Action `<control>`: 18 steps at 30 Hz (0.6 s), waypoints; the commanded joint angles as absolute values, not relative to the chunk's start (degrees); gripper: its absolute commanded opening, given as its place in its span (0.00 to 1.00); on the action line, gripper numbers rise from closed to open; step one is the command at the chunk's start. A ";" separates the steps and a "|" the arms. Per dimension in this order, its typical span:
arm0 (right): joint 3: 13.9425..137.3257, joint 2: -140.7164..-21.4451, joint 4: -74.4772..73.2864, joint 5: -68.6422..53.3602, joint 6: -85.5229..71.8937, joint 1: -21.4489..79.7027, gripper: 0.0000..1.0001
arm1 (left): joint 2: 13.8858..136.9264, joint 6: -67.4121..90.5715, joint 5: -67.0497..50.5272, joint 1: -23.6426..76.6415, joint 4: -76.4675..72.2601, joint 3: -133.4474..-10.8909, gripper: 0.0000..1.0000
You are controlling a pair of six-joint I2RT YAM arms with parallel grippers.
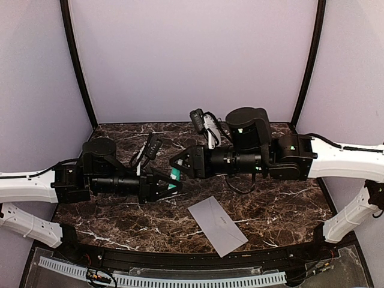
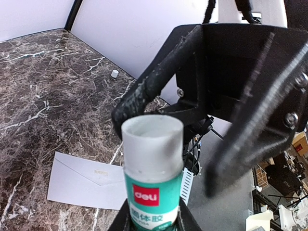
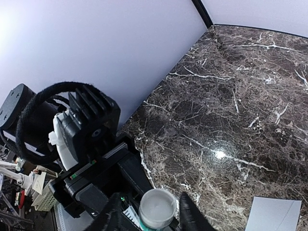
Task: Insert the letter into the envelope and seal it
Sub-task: Close the solid glue cap on the solid glue.
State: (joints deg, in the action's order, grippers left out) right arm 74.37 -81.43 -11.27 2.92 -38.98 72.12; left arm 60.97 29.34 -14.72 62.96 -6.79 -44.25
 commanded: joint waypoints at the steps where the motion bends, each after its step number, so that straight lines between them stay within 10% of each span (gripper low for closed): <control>1: 75.68 -80.00 -11.49 4.33 -38.47 72.16 0.49 | 60.42 30.20 -12.39 62.93 -6.71 -43.88 0.04; 6: 76.15 -78.35 -15.73 7.13 -38.92 71.33 0.68 | 60.25 29.75 -11.74 62.46 -5.77 -43.80 0.03; 18: 71.93 -71.79 -36.35 10.83 -40.90 50.86 0.75 | 65.94 12.59 -30.07 41.80 11.47 -50.22 0.02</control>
